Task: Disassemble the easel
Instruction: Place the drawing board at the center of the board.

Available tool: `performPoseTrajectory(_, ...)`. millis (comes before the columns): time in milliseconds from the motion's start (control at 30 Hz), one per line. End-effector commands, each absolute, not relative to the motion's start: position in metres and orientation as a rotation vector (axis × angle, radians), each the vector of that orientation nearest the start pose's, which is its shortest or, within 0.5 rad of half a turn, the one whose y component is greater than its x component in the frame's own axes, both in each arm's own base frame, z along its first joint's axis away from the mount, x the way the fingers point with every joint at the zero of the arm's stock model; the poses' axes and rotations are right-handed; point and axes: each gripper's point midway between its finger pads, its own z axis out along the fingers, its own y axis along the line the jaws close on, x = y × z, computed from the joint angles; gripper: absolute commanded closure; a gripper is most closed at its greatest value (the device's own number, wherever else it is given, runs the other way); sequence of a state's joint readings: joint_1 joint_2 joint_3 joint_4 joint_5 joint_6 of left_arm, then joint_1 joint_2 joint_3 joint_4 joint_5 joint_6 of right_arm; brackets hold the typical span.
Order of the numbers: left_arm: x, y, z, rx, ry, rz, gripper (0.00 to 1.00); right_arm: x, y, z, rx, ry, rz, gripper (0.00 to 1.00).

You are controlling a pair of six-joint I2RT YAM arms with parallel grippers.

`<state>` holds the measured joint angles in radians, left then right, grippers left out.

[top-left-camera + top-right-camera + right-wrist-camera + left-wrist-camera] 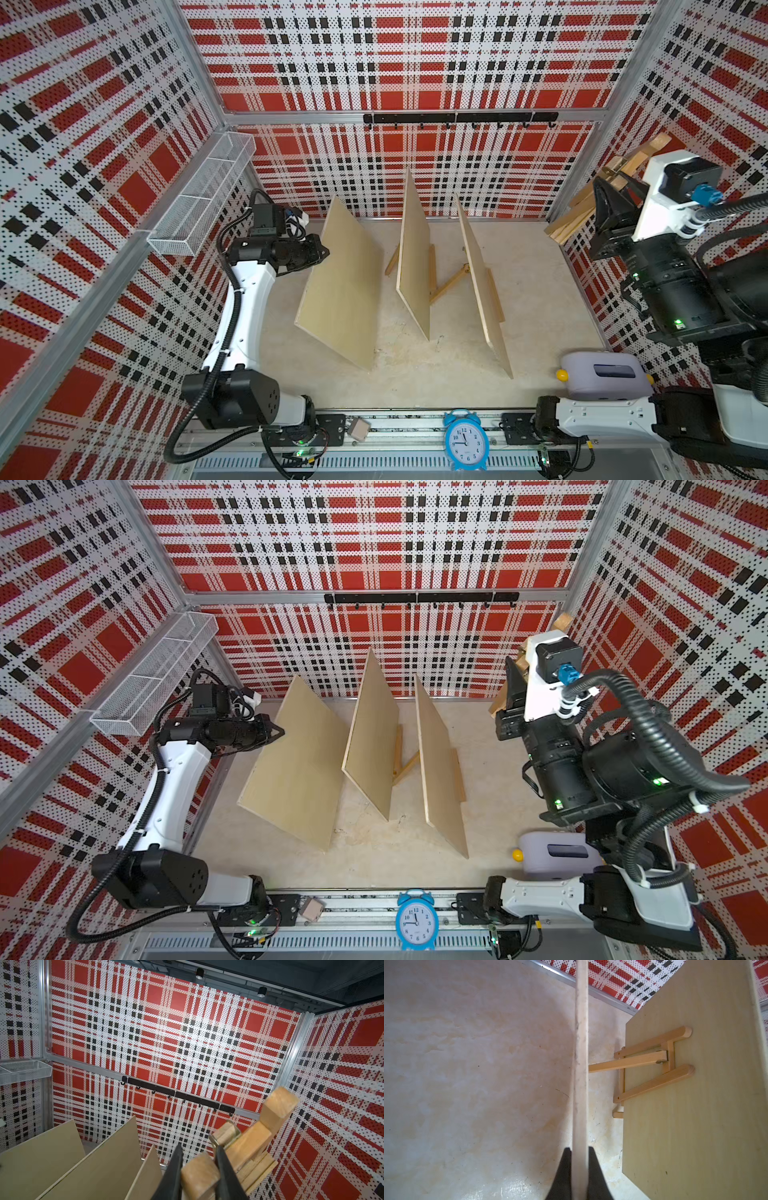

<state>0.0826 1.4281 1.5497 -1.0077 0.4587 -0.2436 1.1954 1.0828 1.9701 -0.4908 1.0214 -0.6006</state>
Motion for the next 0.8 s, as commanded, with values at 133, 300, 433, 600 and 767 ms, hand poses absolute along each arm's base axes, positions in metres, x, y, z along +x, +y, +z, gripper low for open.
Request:
performPoseTrajectory(133,0.385,-0.029,0.304,-0.120,2.306,-0.502,1.00,0.195,0.093,0.639,-0.226,1.338,-0.066,1.00)
performPoseTrajectory(300,0.384,-0.011,0.289,-0.167,2.327,-0.408,1.00,0.201,0.104,0.633,-0.240,1.358,-0.098,1.00)
performPoseTrajectory(433,0.377,0.004,0.276,-0.188,2.370,-0.290,1.00,0.203,0.105,0.633,-0.230,1.364,-0.131,1.00)
performPoseTrajectory(600,0.370,0.023,0.269,-0.179,2.411,-0.136,1.00,0.202,0.099,0.633,-0.206,1.362,-0.126,1.00)
performPoseTrajectory(767,0.368,0.028,0.268,-0.154,2.432,-0.096,0.94,0.203,0.101,0.632,-0.204,1.363,-0.126,1.00)
